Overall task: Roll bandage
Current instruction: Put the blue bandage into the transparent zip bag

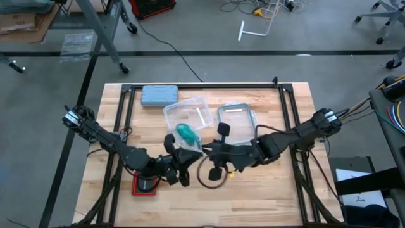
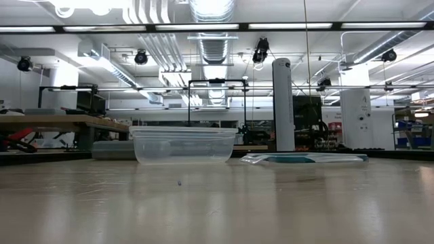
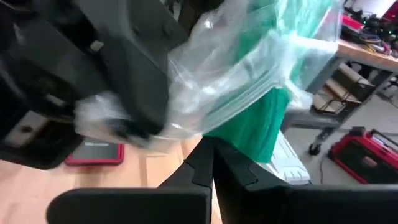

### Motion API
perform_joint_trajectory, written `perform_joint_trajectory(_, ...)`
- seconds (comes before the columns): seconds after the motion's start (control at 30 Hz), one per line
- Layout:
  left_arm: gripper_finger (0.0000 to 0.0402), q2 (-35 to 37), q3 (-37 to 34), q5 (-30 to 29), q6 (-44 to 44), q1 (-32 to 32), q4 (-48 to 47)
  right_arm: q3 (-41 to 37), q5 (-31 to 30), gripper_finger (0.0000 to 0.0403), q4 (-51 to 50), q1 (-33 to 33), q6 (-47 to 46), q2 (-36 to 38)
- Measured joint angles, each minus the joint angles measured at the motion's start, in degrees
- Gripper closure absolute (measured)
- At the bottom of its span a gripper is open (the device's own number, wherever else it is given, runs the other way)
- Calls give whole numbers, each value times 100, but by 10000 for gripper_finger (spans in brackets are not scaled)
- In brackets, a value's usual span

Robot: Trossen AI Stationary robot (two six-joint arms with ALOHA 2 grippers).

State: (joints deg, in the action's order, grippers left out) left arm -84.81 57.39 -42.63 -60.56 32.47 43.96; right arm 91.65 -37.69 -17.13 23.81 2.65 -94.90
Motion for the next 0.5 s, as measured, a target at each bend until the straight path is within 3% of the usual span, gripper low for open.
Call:
perform_joint_trajectory(0.23,401,61,0,-1166,27,5,62,56,19,403,-56,169,-117,262)
perform_joint_trajectory(0.5,401,89,9,-1192,382,-5,317,58,64,403,-147,182,-336,433)
